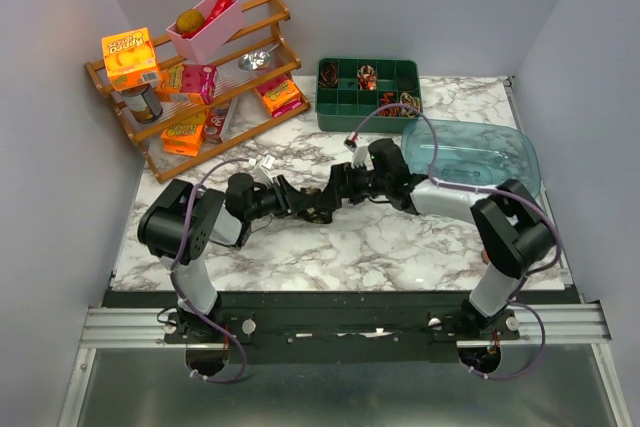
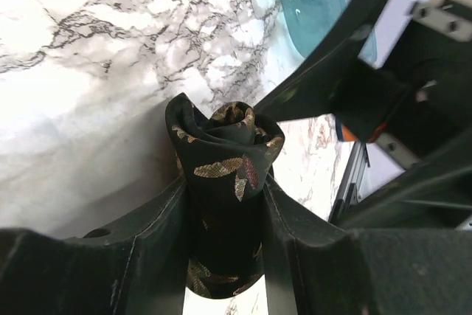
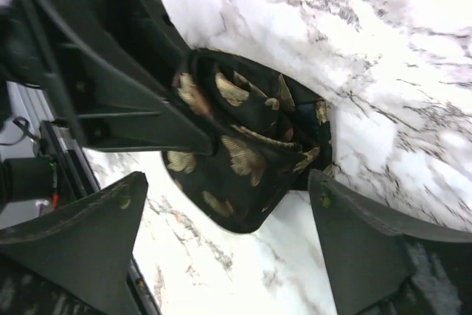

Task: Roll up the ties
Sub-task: Pick up the tie at the center of the board.

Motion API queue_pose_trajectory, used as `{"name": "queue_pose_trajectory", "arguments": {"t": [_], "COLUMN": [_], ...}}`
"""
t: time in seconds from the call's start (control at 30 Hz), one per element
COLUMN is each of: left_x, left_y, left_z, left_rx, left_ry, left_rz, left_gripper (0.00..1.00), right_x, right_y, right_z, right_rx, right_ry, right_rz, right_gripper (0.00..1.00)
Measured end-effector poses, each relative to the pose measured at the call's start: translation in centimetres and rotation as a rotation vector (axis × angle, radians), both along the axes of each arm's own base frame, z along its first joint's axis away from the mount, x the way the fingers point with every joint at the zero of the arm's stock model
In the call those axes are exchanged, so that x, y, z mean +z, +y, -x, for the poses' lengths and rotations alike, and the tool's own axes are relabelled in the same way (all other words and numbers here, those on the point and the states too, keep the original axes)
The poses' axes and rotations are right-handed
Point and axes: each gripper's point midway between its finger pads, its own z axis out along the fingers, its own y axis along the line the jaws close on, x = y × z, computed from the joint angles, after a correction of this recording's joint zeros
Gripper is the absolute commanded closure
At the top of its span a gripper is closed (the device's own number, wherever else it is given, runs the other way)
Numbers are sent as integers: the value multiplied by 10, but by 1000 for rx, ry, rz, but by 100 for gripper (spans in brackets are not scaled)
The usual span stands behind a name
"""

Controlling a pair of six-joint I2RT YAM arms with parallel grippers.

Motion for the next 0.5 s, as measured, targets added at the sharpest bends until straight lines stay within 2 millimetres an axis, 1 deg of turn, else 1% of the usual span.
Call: {"name": "queue_pose_trajectory", "arguments": {"t": [0.1, 0.13, 0.23, 0.33, 0.5], "left_x": [5, 9, 25, 50, 88], "left_y": [0, 0, 0, -1, -2], "left_z": [4, 6, 8, 10, 17], "left_rx": [-14, -17, -24, -34, -55], "left_ry": [-14, -23, -59, -117, -190], "left_rz": [2, 4, 15, 36, 75], "left_gripper": [55, 56, 56, 56, 55], "right_x": [21, 28, 40, 48, 72], "right_y": [-10, -14, -19, -22, -20], "right_z": [-3, -4, -5, -3, 11], "right_rx": [-19, -23, -26, -14, 49], "right_ry": [-66, -89, -133, -163, -224], "right_rz": [-19, -26, -39, -58, -128], "right_gripper": [0, 0, 0, 0, 0]}}
